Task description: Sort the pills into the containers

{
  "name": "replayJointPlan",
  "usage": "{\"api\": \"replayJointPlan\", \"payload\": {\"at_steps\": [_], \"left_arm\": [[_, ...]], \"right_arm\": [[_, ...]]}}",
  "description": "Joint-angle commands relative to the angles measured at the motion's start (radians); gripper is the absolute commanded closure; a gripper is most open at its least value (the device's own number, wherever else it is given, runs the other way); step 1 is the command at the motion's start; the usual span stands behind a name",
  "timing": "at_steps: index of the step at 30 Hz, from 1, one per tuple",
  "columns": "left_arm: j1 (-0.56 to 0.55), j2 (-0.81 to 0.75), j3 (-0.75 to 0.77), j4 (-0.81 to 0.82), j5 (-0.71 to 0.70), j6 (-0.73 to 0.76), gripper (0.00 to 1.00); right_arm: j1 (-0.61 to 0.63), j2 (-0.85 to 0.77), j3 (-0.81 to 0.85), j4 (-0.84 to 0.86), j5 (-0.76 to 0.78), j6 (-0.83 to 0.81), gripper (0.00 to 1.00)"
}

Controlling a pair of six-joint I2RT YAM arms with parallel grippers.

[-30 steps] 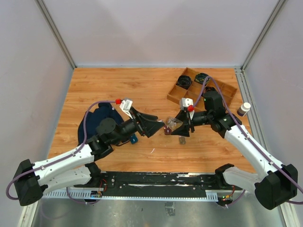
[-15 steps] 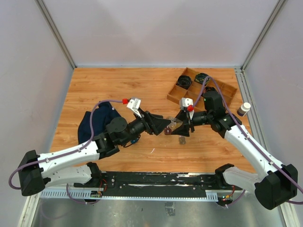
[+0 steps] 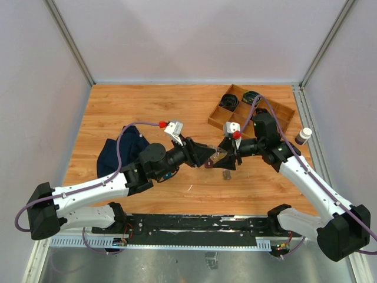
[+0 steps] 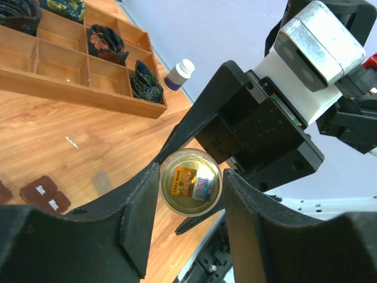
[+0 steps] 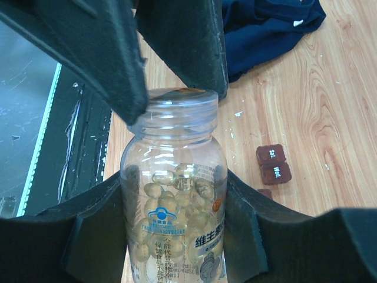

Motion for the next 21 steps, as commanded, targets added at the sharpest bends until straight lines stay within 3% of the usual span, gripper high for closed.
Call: {"api": "replayJointPlan", "payload": {"at_steps": [1, 7, 11, 15, 17, 19, 21], "left_arm": [[-0.013, 0.009, 0.037, 0.0, 0.009, 0.026, 0.55], [-0.013, 0.01, 0.03, -0.001, 0.059, 0.053, 0.6], [-0.012, 0.0, -0.037, 0.1, 0.199, 0.18, 0.6], [0.008, -0.021, -0.143, 0.239, 0.401, 0.383, 0.6], [0.053, -0.011, -0.166, 0.27, 0.575, 0.469, 0.62], [0.112, 0.017, -0.168, 0.272, 0.764, 0.557, 0.64], [0.159, 0.047, -0.152, 0.243, 0.861, 0.615, 0.65]], "right_arm": [[-0.012, -0.001, 0.017, 0.024, -0.006, 0.002, 0.99], [-0.011, -0.004, 0.016, 0.023, -0.013, 0.004, 0.99], [-0.013, -0.008, 0.015, 0.024, -0.027, 0.002, 0.99], [-0.013, -0.013, 0.013, 0.026, -0.041, 0.002, 0.99], [-0.013, -0.013, 0.014, 0.029, -0.045, 0.002, 0.99], [-0.013, -0.013, 0.012, 0.028, -0.047, 0.002, 0.99], [-0.013, -0.013, 0.012, 0.028, -0.05, 0.0, 0.99]]}}
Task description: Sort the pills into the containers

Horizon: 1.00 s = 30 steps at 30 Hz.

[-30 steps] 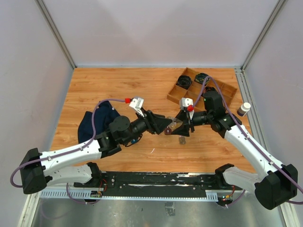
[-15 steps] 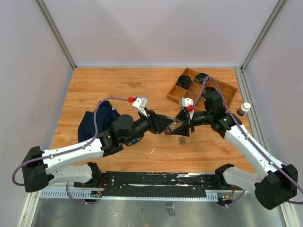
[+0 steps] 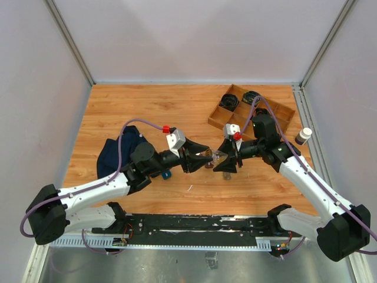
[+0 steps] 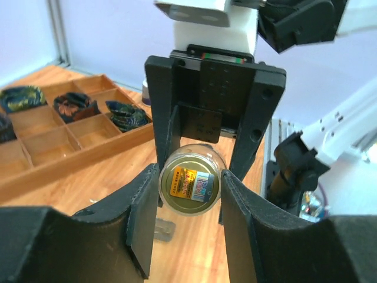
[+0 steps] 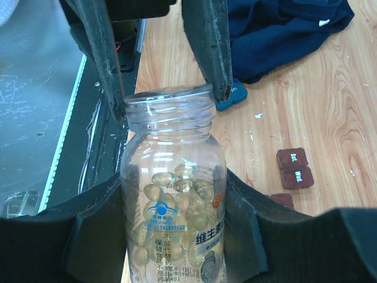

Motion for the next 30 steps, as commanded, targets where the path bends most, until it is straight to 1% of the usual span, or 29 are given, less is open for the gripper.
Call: {"api": "replayJointPlan", "payload": {"at_steps": [1, 4, 5, 7, 9, 12, 17, 18, 22, 24, 26, 28, 29, 30], "left_arm": [[0.078, 0.064, -0.005, -0.047, 0.462, 0.221, 0.65], [0.145, 0.106, 0.028, -0.056, 0.588, 0.264, 0.65], [0.161, 0.121, 0.046, -0.056, 0.616, 0.269, 0.65], [0.179, 0.15, 0.087, -0.057, 0.628, 0.266, 0.62], [0.185, 0.168, 0.115, -0.04, 0.618, 0.245, 0.53], [0.187, 0.16, 0.125, 0.015, 0.556, 0.177, 0.32], [0.189, 0.058, 0.098, 0.059, 0.402, 0.065, 0.05], [0.189, 0.031, 0.09, 0.059, 0.38, 0.045, 0.01], [0.19, -0.068, 0.061, 0.027, 0.32, -0.062, 0.01], [0.191, -0.107, 0.041, 0.011, 0.296, -0.143, 0.01], [0.192, -0.134, 0.0, 0.059, 0.303, -0.267, 0.01], [0.192, -0.146, -0.056, 0.16, 0.303, -0.422, 0.04], [0.192, -0.149, -0.075, 0.178, 0.284, -0.516, 0.08], [0.192, -0.156, -0.082, 0.158, 0.258, -0.558, 0.09]], "right_arm": [[-0.014, -0.011, 0.011, 0.069, 0.004, 0.001, 0.99], [-0.015, -0.013, 0.011, 0.069, 0.003, -0.002, 0.99], [-0.015, -0.012, 0.01, 0.068, 0.003, -0.002, 0.99], [-0.015, -0.012, 0.01, 0.068, 0.003, -0.003, 0.99], [-0.017, -0.013, 0.01, 0.068, 0.003, -0.005, 0.99], [-0.017, -0.013, 0.01, 0.065, 0.003, -0.009, 0.99], [-0.018, -0.015, 0.012, 0.059, 0.011, -0.02, 0.99], [-0.018, -0.015, 0.012, 0.057, 0.01, -0.02, 0.99], [-0.018, -0.017, 0.012, 0.054, 0.012, -0.026, 0.99], [-0.018, -0.019, 0.012, 0.053, 0.013, -0.027, 0.99], [-0.018, -0.017, 0.012, 0.053, 0.015, -0.027, 0.99], [-0.018, -0.015, 0.012, 0.053, 0.018, -0.027, 0.99], [-0.018, -0.014, 0.012, 0.052, 0.02, -0.026, 0.99], [-0.017, -0.013, 0.012, 0.052, 0.021, -0.027, 0.99]]}}
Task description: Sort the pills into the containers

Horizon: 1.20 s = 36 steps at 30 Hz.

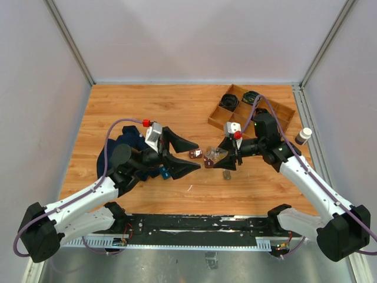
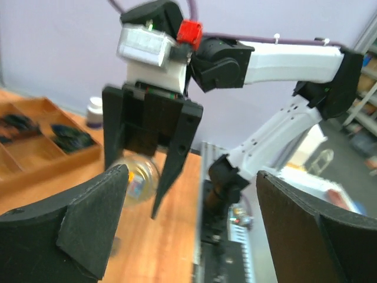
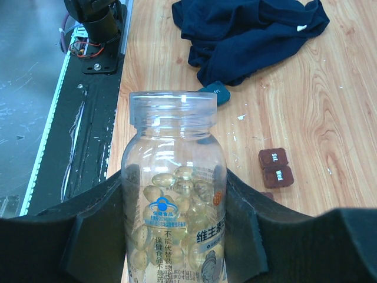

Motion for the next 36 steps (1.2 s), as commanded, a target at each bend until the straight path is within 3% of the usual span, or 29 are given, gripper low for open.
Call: {"api": "replayJointPlan", "payload": {"at_steps": [1, 7, 21, 29, 36], "left_arm": [[0.003, -0.022, -0.063, 0.027, -0.101, -0.333, 0.12], [-0.075, -0.079, -0.026, -0.309, -0.442, -0.247, 0.12], [-0.164, 0.101, 0.113, -0.325, -0.544, -0.229, 0.11], [-0.176, 0.16, 0.15, -0.325, -0.509, -0.215, 0.29], [-0.179, 0.185, 0.163, -0.325, -0.461, -0.204, 0.61]], "right_arm": [[-0.011, -0.011, 0.014, 0.013, -0.008, -0.022, 0.99], [-0.011, -0.009, 0.012, 0.013, 0.005, -0.022, 0.99], [-0.011, 0.001, 0.014, 0.014, 0.013, -0.02, 0.99], [-0.011, 0.001, 0.014, 0.013, 0.013, -0.02, 0.99], [-0.011, 0.001, 0.014, 0.014, 0.012, -0.019, 0.99]]}}
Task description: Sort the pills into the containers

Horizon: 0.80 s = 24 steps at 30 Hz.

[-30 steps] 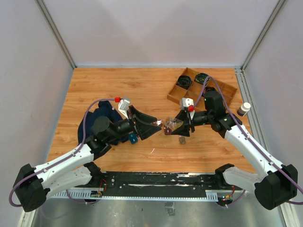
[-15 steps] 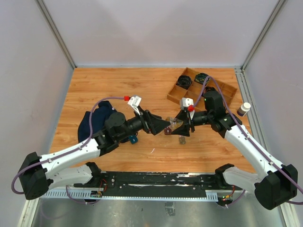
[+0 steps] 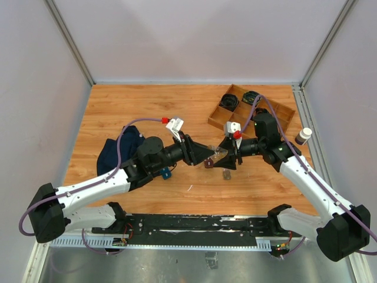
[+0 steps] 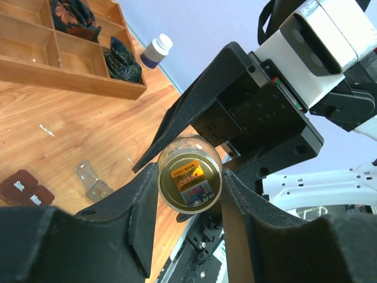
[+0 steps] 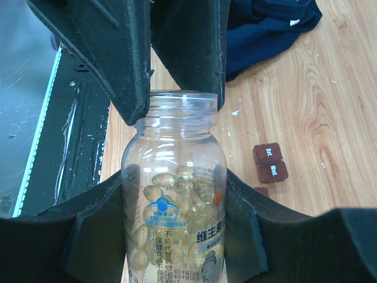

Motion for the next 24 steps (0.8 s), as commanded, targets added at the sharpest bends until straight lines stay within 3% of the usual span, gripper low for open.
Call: {"api": "replayJointPlan", "payload": {"at_steps": [1, 4, 8, 14, 17, 20, 23, 24], "left_arm": [[-0.006, 0.013, 0.03, 0.01, 0.039, 0.026, 0.65], [-0.007, 0.023, 0.025, 0.019, 0.079, 0.052, 0.71], [-0.004, 0.035, -0.025, 0.131, 0.24, 0.153, 0.73], [0.066, 0.09, -0.058, 0.225, 0.619, 0.524, 0.84], [0.123, 0.136, 0.003, 0.129, 0.773, 0.709, 0.84], [0.19, 0.19, 0.055, 0.098, 0.889, 0.762, 0.85], [0.223, 0.204, 0.086, 0.104, 0.895, 0.78, 0.83], [0.224, 0.201, 0.091, 0.119, 0.881, 0.772, 0.76]], "right_arm": [[-0.011, -0.001, 0.013, 0.013, -0.01, -0.014, 0.99], [-0.01, 0.0, 0.014, 0.015, -0.011, -0.014, 0.99], [-0.012, -0.001, 0.014, 0.013, -0.017, -0.014, 0.99], [-0.011, -0.006, 0.014, 0.013, -0.023, -0.014, 0.99], [-0.011, -0.009, 0.014, 0.013, -0.026, -0.014, 0.99], [-0.011, -0.011, 0.014, 0.014, -0.025, -0.014, 0.99], [-0.012, -0.013, 0.014, 0.013, -0.026, -0.014, 0.99], [-0.011, -0.012, 0.014, 0.013, -0.026, -0.014, 0.99]]}}
